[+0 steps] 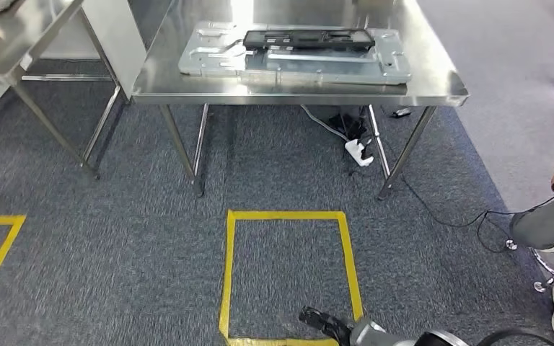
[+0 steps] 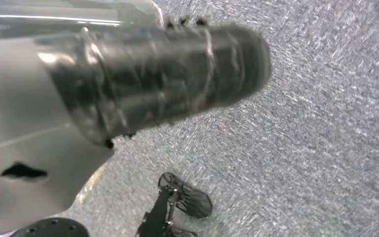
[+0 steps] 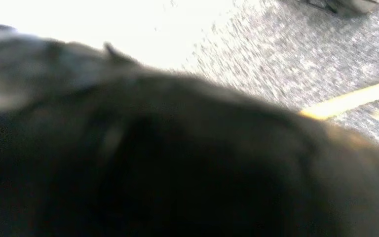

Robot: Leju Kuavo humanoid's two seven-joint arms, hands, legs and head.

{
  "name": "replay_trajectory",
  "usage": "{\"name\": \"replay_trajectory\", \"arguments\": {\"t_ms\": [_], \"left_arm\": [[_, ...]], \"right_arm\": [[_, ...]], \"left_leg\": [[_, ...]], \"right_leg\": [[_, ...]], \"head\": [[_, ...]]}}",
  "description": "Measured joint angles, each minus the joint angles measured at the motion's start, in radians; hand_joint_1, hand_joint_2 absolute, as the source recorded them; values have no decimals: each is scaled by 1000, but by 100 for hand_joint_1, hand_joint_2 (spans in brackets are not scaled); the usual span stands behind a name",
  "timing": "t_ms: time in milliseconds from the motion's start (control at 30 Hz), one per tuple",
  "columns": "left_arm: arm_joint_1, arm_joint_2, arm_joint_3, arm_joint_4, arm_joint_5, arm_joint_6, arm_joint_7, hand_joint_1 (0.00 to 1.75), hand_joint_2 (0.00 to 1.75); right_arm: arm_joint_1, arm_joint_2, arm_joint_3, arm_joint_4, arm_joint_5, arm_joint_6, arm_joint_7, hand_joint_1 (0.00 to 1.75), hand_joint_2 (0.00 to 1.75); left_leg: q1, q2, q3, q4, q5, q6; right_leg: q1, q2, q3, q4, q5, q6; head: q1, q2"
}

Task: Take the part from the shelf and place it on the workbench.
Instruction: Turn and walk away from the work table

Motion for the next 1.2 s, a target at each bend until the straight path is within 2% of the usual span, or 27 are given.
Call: {"name": "replay_trajectory", "arguments": {"t_ms": [67,100,133,200,233,267,300,333,367,433,467,500,567,600,667,733,767,800,833,867,900,967,1000,1033,1100,1133,1200], "left_arm": [[2,0,0,0,-4,-12,-4,0,0],[4,0,0,0,-6,-20,-6,0,0],[5,2,0,0,-8,-30,-8,0,0],[2,4,0,0,-14,-48,-12,0,0],[1,4,0,0,-16,-55,-14,0,0],[2,4,0,0,-18,-60,-15,0,0],[5,4,0,0,-20,-64,-15,0,0],[8,5,0,0,-22,-67,-16,0,0],[9,6,0,0,-25,-70,-16,0,0],[5,11,0,0,-31,-75,-17,0,0],[2,13,0,0,-33,-75,-17,0,0],[0,14,0,0,-34,-76,-17,0,0],[-1,18,0,0,-35,-76,-17,0,0],[2,20,0,0,-34,-76,-17,0,0],[3,22,0,0,-34,-78,-17,0,0],[2,21,0,0,-31,-84,-17,0,0],[2,20,0,0,-28,-88,-17,0,0],[3,19,0,0,-27,-90,-16,0,0],[4,18,0,0,-26,-92,-16,0,0],[5,17,0,0,-26,-92,-16,0,0],[5,16,0,0,-26,-91,-16,0,0],[3,16,0,0,-26,-91,-16,0,0],[2,16,0,0,-27,-91,-15,0,0],[1,18,0,0,-27,-91,-15,0,0],[3,20,0,0,-27,-91,-14,0,0],[4,22,0,0,-27,-91,-14,0,0],[4,24,0,0,-27,-91,-13,0,0]], "right_arm": [[0,6,8,1,6,-4,3,0,0],[-1,9,12,1,7,-5,5,0,0],[-1,12,14,2,8,-7,7,0,0],[0,14,19,3,8,-6,13,0,0],[2,13,21,4,8,-4,16,0,0],[4,13,23,6,8,-2,18,0,0],[6,13,24,7,8,1,21,0,0],[8,13,24,8,8,4,23,0,0],[9,13,24,9,8,6,26,0,0],[10,13,24,10,7,8,32,0,0],[10,13,24,10,7,8,33,0,0],[10,13,25,10,7,9,34,0,0],[11,13,25,11,7,10,34,0,0],[11,13,25,11,7,10,35,0,0],[10,13,26,12,7,9,35,0,0],[11,13,29,12,8,9,34,0,0],[13,13,32,13,8,9,33,0,0],[14,13,34,14,9,9,32,0,0],[15,13,37,14,9,9,30,0,0],[15,13,39,15,9,9,29,0,0],[13,13,41,16,10,9,28,0,0],[9,14,42,16,11,10,27,0,0],[7,14,43,16,12,10,27,0,0],[6,15,45,16,13,11,27,0,0],[5,18,50,16,14,12,28,0,0],[5,19,52,16,16,13,28,0,0],[6,21,56,17,20,15,29,0,0]], "left_leg": [[5,-14,-11,0,4,-12],[5,-4,-16,5,1,-19],[5,20,-27,26,-11,-25],[5,76,-75,124,-61,-35],[6,90,-110,193,-90,-39],[8,95,-139,252,-108,-42],[9,97,-155,282,-110,-43],[9,98,-151,271,-93,-43],[9,103,-125,218,-59,-40],[0,138,-49,70,1,-26],[-5,154,-23,18,16,-19],[-11,163,-11,-7,18,-14],[-15,146,-10,-14,20,-5],[-11,137,-7,-21,24,-1],[-2,118,1,-38,36,8],[2,99,2,-45,41,13],[2,88,0,-44,42,14],[2,76,-1,-42,42,14],[3,62,-3,-39,41,13],[5,47,-4,-34,39,11],[7,33,-6,-27,37,7],[8,9,-17,-8,30,-5],[8,-1,-24,-1,29,-10],[8,-12,-30,2,31,-14],[10,-27,-39,2,36,-21],[8,-10,-46,12,30,-25],[7,51,-85,92,-12,-32]], "right_leg": [[1,-20,1,-5,2,-8],[0,-31,3,-8,4,-14],[-1,-42,4,-12,6,-20],[0,-67,6,-15,7,-28],[2,-81,6,-15,7,-31],[3,-95,6,-15,6,-33],[4,-107,6,-15,5,-34],[5,-119,7,-15,4,-35],[6,-130,8,-15,2,-34],[11,-152,13,-15,-1,-31],[13,-162,15,-16,-2,-28],[15,-171,16,-16,-4,-25],[16,-189,22,-21,-4,-16],[15,-189,24,-20,-8,-11],[14,-152,9,19,-38,-1],[10,-102,-44,134,-100,4],[9,-92,-74,196,-125,5],[8,-88,-94,236,-134,7],[7,-86,-95,237,-121,8],[6,-83,-80,202,-93,9],[2,-73,-51,140,-56,10],[-6,-32,-2,33,-18,10],[-7,-20,9,9,-15,8],[-6,-17,11,5,-20,3],[-6,-43,12,5,-15,-10],[-7,-54,14,3,-14,-17],[-7,-77,16,-1,-12,-27]], "head": [[0,0],[-1,0],[-1,0],[-3,0],[-3,0],[-3,0],[-3,0],[-3,0],[-3,0],[-3,0],[-3,0],[-3,0],[-3,0],[-3,0],[-2,0],[-1,0],[-1,0],[-1,0],[-1,0],[-1,0],[-1,0],[-1,0],[-1,0],[-1,0],[-1,0],[-2,0],[-5,0]]}}
